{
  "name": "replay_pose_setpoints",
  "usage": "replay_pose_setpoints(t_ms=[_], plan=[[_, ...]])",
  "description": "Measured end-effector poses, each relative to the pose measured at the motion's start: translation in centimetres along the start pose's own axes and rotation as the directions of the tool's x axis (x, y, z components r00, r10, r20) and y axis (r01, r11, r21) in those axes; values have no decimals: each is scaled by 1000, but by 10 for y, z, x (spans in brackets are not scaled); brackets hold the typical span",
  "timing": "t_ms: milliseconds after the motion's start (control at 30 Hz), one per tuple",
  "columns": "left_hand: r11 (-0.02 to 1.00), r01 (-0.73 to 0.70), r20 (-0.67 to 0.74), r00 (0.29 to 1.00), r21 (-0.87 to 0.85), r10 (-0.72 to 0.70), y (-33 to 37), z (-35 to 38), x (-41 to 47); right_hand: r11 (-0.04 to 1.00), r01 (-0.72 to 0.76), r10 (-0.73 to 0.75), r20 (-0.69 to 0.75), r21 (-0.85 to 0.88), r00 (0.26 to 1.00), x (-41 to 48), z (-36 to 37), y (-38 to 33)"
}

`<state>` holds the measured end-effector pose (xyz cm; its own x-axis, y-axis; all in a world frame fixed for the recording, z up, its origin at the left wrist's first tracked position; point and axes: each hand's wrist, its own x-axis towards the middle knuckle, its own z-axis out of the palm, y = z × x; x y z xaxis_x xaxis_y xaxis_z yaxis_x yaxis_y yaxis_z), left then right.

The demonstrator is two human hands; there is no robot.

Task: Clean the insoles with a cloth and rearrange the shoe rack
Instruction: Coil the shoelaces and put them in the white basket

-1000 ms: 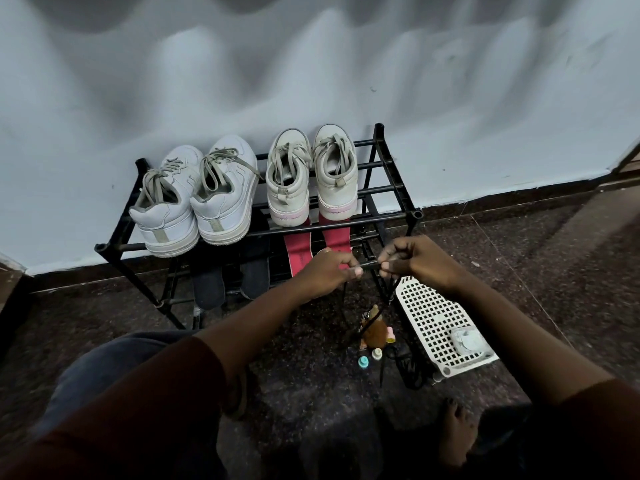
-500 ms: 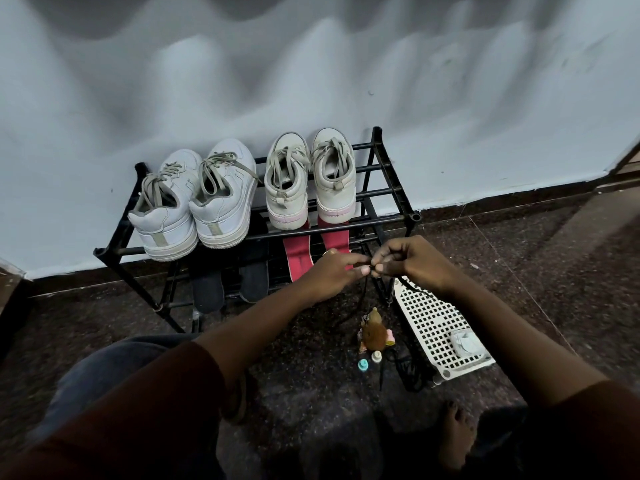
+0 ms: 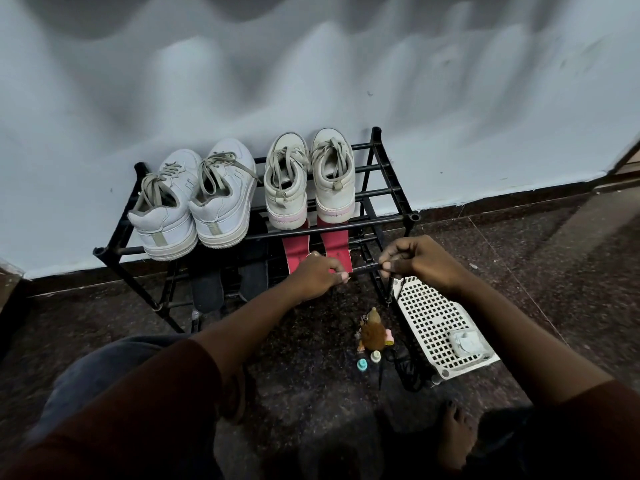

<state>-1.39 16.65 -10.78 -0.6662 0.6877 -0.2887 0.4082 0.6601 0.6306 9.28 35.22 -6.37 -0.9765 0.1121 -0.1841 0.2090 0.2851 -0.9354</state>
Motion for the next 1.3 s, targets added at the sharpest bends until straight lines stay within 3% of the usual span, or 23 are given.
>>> replay_pose_setpoints(t_ms=[167,233,367,467,933,1167,1300], plan=[[991,104,-1,995,82,-104,-13,-2,1,997,-22,25,-35,67,999,1,-11,3],[996,66,-22,998,60,-65,-7,-2,0,997,-12,16,-47,83,999,2,-9,1],[986,-87,6,996,-141,88,25,-1,-10,999,9,-10,21,31,1000,3,6,-5],[979,-138,-12,990,-153,138,34,2,-8,1000,23,-23,52,-9,998,3,11,-6],[993,-2,-64,998,-119,-5,-7,-2,-2,998,-32,30,30,61,999,-2,-9,2],[960,-113,23,992,-258,123,26,1,-12,994,-35,25,91,104,996,0,3,-5],[962,-132,-18,991,-237,132,31,2,-10,987,-49,37,81,154,996,1,7,-7]])
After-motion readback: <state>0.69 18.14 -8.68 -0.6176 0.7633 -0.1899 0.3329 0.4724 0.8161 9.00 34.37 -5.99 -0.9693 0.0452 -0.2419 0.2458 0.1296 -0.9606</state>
